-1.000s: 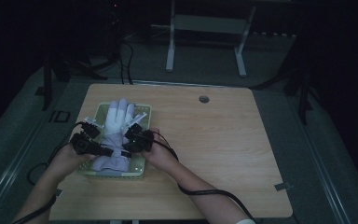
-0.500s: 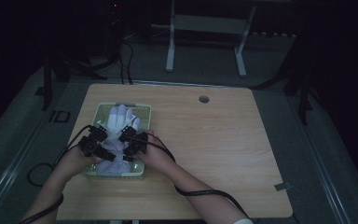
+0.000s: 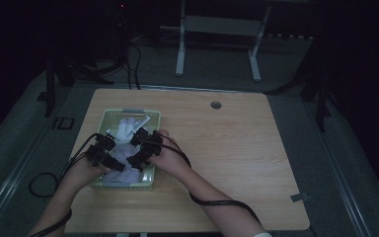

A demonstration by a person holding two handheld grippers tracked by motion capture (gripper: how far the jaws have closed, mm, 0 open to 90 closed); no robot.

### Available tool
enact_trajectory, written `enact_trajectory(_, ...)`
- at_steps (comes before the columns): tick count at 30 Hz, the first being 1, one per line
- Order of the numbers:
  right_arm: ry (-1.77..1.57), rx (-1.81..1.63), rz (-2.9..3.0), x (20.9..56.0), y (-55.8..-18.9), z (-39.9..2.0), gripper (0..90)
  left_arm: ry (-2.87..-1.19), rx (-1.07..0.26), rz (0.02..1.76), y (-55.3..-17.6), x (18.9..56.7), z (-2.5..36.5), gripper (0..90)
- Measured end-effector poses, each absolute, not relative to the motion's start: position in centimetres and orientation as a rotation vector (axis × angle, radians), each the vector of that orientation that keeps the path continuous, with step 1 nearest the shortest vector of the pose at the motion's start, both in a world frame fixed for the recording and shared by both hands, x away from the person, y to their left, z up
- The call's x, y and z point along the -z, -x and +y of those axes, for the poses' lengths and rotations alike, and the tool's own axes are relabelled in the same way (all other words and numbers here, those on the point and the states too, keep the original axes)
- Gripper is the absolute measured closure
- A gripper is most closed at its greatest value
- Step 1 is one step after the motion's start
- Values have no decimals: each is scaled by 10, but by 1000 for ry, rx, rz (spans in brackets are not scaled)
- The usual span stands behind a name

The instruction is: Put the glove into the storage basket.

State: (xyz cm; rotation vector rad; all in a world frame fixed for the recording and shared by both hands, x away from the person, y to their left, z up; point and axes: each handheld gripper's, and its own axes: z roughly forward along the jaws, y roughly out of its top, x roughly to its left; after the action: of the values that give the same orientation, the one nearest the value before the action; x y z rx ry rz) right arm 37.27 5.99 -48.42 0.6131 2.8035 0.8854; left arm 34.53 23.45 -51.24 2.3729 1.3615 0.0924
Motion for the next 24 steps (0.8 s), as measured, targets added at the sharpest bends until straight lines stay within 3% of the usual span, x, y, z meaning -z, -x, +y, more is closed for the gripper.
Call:
enact_trajectory(3,-599,-971,2800,476,-372,52,140,-2316,-200,1322,-338,509,236,146)
enact_trajectory(7,-587,-1023,2802,470,-371,42,137,-2174,-308,1298,-325,500,241,142)
enact_trajectory(14,-606,-1079,2799,467,-375,23,137,-1991,-337,1232,-304,483,244,120)
enact_trajectory(24,-607,-1132,2795,466,-376,-3,136,-1944,-334,1112,-280,464,213,112)
